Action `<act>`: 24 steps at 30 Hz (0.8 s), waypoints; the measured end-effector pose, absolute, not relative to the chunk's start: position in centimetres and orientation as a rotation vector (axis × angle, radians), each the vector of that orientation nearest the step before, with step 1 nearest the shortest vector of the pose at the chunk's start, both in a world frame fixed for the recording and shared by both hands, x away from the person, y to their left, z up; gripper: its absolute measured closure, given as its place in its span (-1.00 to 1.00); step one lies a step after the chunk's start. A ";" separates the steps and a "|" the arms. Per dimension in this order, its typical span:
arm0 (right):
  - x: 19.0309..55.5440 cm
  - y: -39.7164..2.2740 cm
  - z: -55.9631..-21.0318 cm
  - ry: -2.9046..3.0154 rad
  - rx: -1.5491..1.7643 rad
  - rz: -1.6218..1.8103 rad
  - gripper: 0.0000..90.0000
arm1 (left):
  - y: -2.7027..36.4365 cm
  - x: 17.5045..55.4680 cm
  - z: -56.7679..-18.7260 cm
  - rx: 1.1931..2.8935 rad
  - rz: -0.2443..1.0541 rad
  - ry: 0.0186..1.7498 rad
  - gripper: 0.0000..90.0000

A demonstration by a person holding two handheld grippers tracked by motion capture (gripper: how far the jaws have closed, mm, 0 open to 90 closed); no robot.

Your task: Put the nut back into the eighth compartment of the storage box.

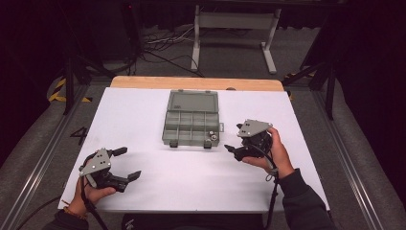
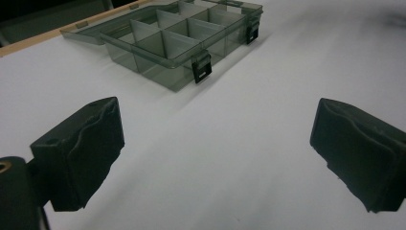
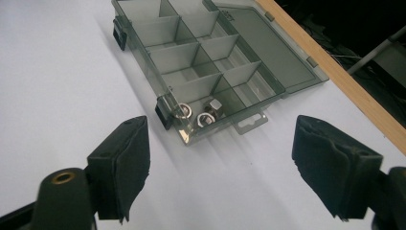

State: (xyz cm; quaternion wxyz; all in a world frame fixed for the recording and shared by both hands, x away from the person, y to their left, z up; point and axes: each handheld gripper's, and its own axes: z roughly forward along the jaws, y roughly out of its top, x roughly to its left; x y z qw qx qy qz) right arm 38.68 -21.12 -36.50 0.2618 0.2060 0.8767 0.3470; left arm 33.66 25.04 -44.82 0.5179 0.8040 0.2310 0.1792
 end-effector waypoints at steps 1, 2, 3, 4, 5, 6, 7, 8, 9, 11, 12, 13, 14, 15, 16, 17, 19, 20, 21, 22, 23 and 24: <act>38.6 -21.2 -36.5 2.370 0.558 0.939 -0.56 | 25.0 33.7 -44.8 1.930 0.428 0.556 -0.89; 38.6 -21.2 -36.5 2.370 0.558 0.939 -0.56 | 25.0 33.6 -44.8 1.931 0.429 0.556 -0.89; 38.4 -21.4 -36.6 2.366 0.556 0.938 -0.57 | 25.0 33.6 -44.8 1.930 0.428 0.555 -0.89; 38.3 -21.6 -36.7 2.364 0.558 0.937 -0.58 | 25.0 33.7 -44.8 1.929 0.430 0.554 -0.89; 38.1 -21.8 -36.8 2.362 0.561 0.944 -0.60 | 25.0 33.7 -44.8 1.930 0.428 0.555 -0.89; 38.0 -22.0 -36.9 2.359 0.562 0.947 -0.61 | 25.0 33.7 -44.8 1.930 0.428 0.555 -0.89; 38.0 -22.1 -37.0 2.360 0.558 0.944 -0.62 | 25.0 33.7 -44.8 1.930 0.428 0.556 -0.89; 37.8 -22.4 -37.1 2.356 0.555 0.949 -0.64 | 25.0 33.7 -44.8 1.929 0.428 0.557 -0.89; 37.7 -22.5 -37.2 2.352 0.558 0.954 -0.66 | 25.0 33.7 -44.8 1.929 0.428 0.557 -0.89; 37.5 -22.9 -37.5 2.345 0.560 0.955 -0.70 | 25.1 33.7 -44.8 1.929 0.428 0.557 -0.89; 37.4 -23.1 -37.6 2.339 0.571 0.958 -0.74 | 25.1 33.7 -44.8 1.929 0.427 0.557 -0.89; 37.3 -23.3 -37.8 2.337 0.577 0.960 -0.76 | 25.1 33.7 -44.8 1.928 0.429 0.556 -0.89; 37.3 -23.3 -37.8 2.337 0.577 0.960 -0.76 | 25.1 33.7 -44.8 1.928 0.429 0.556 -0.89; 37.2 -23.5 -37.9 2.332 0.580 0.968 -0.76 | 25.1 33.7 -44.8 1.926 0.430 0.557 -0.89; 37.1 -23.7 -38.1 2.326 0.587 0.972 -0.79 | 25.1 33.7 -44.8 1.927 0.429 0.557 -0.89; 37.0 -23.9 -38.3 2.323 0.596 0.978 -0.80 | 25.1 33.7 -44.8 1.923 0.431 0.557 -0.89; 36.7 -24.5 -38.8 2.313 0.610 0.978 -0.82 | 25.1 33.7 -44.8 1.921 0.430 0.558 -0.89; 36.7 -24.7 -38.9 2.312 0.611 0.976 -0.82 | 25.1 33.7 -44.9 1.921 0.428 0.558 -0.89; 36.5 -25.0 -39.2 2.302 0.625 0.983 -0.83 | 25.1 33.7 -44.9 1.921 0.428 0.560 -0.89; 36.4 -25.2 -39.4 2.295 0.634 0.995 -0.84 | 25.1 33.7 -44.9 1.921 0.428 0.560 -0.89; 36.4 -25.2 -39.4 2.295 0.634 0.995 -0.84 | 25.1 33.7 -44.9 1.920 0.427 0.559 -0.89; 36.2 -25.6 -39.6 2.288 0.641 1.009 -0.85 | 25.1 33.7 -44.9 1.921 0.426 0.560 -0.89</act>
